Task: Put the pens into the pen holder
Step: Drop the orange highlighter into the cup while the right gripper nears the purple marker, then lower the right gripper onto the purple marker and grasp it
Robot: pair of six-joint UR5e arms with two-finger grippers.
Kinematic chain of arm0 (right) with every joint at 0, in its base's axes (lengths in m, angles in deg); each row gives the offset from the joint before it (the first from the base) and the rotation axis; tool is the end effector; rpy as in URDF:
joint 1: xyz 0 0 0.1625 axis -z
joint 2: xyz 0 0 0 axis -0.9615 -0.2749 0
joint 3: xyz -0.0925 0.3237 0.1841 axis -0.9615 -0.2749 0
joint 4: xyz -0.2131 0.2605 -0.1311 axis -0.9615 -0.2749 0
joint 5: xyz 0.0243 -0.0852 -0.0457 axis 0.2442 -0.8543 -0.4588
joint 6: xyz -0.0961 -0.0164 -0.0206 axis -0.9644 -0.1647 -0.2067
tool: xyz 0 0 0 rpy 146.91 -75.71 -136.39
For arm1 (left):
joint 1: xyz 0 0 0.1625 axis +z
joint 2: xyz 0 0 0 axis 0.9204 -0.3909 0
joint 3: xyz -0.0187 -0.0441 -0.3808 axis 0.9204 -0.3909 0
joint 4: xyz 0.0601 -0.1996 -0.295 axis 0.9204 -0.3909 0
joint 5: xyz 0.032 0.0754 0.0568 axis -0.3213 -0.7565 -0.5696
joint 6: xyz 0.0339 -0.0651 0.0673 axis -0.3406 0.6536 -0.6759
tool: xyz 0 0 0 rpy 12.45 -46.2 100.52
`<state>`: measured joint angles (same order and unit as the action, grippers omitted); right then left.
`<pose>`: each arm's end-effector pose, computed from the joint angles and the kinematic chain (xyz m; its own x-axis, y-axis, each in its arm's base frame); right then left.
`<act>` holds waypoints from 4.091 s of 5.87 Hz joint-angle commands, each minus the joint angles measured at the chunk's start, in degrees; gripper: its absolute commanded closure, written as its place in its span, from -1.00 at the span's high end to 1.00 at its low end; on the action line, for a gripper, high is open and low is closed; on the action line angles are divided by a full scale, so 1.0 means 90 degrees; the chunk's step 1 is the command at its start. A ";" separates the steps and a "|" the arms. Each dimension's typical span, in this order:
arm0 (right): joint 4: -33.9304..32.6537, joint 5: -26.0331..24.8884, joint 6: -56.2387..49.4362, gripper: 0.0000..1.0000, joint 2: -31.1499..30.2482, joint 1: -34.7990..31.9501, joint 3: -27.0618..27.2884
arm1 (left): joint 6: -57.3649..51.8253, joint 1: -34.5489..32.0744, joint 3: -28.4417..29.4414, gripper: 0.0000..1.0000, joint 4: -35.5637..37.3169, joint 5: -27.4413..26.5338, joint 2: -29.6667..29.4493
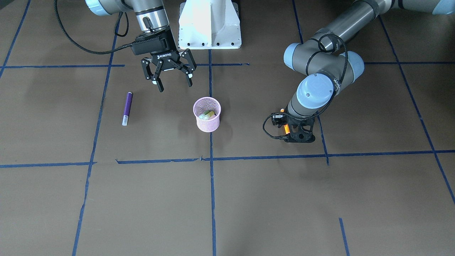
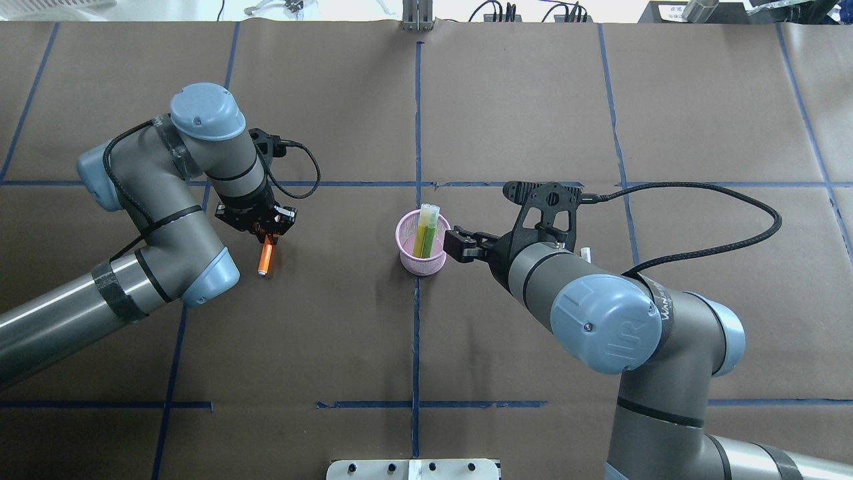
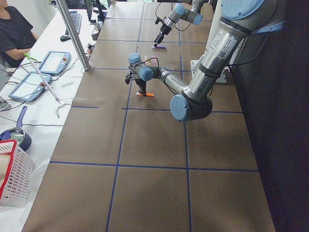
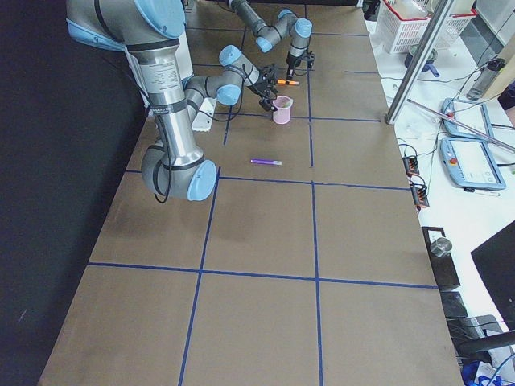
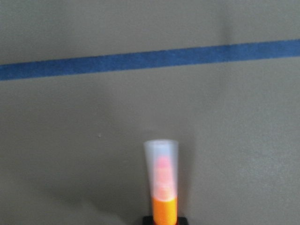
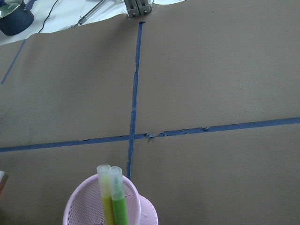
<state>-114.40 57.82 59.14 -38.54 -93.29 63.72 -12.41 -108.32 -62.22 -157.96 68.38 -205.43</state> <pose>-0.4189 -0.3213 0.2191 0.5236 -0.0054 0.8520 -0.4939 0.8129 0.3087 0.4261 -0.4788 0.3578 0.7090 0.0903 -0.6994 -0.1586 0.9868 -0.0333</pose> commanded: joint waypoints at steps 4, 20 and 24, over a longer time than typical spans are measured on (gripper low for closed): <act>0.0010 0.1020 -0.0010 1.00 -0.0246 -0.0632 0.0226 | 0.1165 -0.0027 -0.0868 -1.00 -0.1532 -0.0770 -0.0673; -0.0049 0.6718 -0.1309 0.93 -0.0551 -0.2549 -0.2378 | 0.1098 0.1975 -0.2161 0.95 -0.2453 -0.6352 -0.0255; -0.0498 0.6895 -0.1299 0.41 -0.0481 -0.2510 -0.2420 | 0.1098 0.1985 -0.2162 0.94 -0.2443 -0.6352 -0.0235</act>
<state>-118.48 119.81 47.44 -42.70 -116.05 42.05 -2.53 -90.48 -81.64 -179.95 11.21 -207.61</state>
